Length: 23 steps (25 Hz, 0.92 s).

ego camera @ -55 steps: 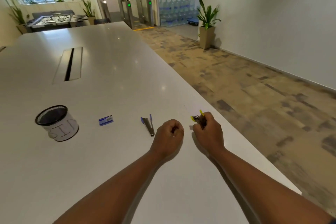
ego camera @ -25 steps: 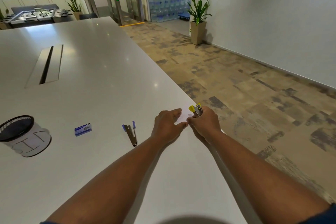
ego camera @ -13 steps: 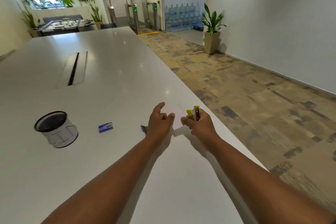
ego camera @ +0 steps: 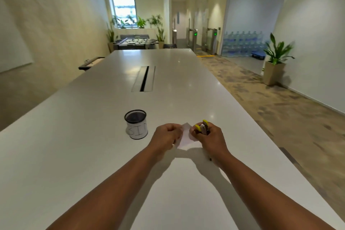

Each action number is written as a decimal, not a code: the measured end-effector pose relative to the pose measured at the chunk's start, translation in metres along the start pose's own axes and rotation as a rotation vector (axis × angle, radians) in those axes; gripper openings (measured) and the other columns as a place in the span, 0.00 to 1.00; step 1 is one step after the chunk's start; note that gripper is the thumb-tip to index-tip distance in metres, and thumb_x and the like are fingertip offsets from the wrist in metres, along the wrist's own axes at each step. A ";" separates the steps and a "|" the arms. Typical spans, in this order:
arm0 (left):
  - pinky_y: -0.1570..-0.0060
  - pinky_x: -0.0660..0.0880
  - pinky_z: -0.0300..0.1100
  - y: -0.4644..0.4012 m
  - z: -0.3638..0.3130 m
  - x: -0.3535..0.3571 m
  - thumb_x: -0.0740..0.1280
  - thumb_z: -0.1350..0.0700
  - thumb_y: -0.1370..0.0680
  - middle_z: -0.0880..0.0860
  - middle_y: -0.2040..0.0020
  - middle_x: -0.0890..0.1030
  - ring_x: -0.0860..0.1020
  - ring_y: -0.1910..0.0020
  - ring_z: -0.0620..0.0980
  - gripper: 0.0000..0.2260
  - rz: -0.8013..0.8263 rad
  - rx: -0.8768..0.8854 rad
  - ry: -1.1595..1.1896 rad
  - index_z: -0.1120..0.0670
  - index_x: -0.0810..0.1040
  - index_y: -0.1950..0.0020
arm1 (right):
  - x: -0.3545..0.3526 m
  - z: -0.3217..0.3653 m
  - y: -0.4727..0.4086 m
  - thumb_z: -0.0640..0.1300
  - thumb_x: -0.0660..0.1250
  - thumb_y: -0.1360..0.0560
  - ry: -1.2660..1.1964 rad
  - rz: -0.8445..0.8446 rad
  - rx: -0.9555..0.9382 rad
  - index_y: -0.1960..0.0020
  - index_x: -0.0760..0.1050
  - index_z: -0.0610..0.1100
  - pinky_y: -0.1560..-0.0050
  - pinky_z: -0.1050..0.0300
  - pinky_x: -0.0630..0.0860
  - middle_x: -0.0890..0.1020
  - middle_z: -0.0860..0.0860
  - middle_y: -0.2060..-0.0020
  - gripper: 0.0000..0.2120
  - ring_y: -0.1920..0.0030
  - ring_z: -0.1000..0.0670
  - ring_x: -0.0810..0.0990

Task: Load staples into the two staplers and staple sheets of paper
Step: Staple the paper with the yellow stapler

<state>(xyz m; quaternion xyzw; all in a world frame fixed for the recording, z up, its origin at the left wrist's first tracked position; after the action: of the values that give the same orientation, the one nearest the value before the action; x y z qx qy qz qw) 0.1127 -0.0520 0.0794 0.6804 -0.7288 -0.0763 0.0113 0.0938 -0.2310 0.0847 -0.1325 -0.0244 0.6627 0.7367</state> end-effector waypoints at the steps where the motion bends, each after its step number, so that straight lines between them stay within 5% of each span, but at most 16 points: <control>1: 0.73 0.70 0.32 0.002 -0.001 -0.009 0.69 0.55 0.20 0.45 0.65 0.84 0.77 0.72 0.39 0.06 -0.018 0.025 -0.093 0.53 0.85 0.52 | 0.006 0.003 -0.002 0.38 0.75 0.26 -0.009 -0.002 0.002 0.59 0.79 0.40 0.60 0.74 0.71 0.79 0.48 0.65 0.06 0.63 0.51 0.76; 5: 0.61 0.75 0.36 0.008 -0.003 -0.037 0.71 0.52 0.21 0.49 0.58 0.86 0.80 0.62 0.43 0.09 -0.067 0.072 -0.311 0.55 0.87 0.55 | 0.025 0.014 -0.003 0.36 0.74 0.27 0.055 0.099 0.031 0.64 0.76 0.45 0.59 0.70 0.71 0.76 0.53 0.68 0.10 0.64 0.53 0.74; 8: 0.69 0.73 0.32 0.012 -0.009 -0.044 0.71 0.54 0.22 0.45 0.67 0.82 0.77 0.70 0.39 0.08 -0.064 0.104 -0.370 0.52 0.86 0.60 | 0.035 0.020 -0.001 0.37 0.75 0.27 0.163 0.187 0.010 0.61 0.78 0.48 0.58 0.64 0.73 0.79 0.56 0.66 0.09 0.64 0.54 0.76; 17: 0.70 0.78 0.38 0.019 -0.021 -0.049 0.67 0.70 0.29 0.55 0.68 0.82 0.80 0.70 0.49 0.09 -0.097 0.013 -0.273 0.58 0.83 0.60 | 0.043 0.038 0.006 0.36 0.72 0.28 0.489 0.150 -0.263 0.62 0.78 0.48 0.58 0.46 0.76 0.82 0.51 0.66 0.09 0.62 0.45 0.78; 23: 0.71 0.79 0.37 0.019 -0.024 -0.052 0.68 0.70 0.27 0.56 0.63 0.81 0.81 0.74 0.46 0.08 -0.149 -0.021 -0.093 0.58 0.80 0.59 | 0.048 0.042 0.016 0.36 0.68 0.30 0.486 0.134 -0.344 0.60 0.76 0.48 0.60 0.46 0.76 0.82 0.50 0.65 0.08 0.61 0.44 0.78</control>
<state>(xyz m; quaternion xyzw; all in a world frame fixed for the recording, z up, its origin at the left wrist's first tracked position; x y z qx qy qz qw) 0.1007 -0.0014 0.1098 0.7281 -0.6753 -0.1161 -0.0212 0.0756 -0.1754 0.1149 -0.4112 0.0493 0.6450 0.6422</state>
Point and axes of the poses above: each hand's wrist, its own y-axis away from the middle knuckle, its own x-axis out of the palm, z = x × y, the point moved 5 cm from there along -y, towards the middle knuckle
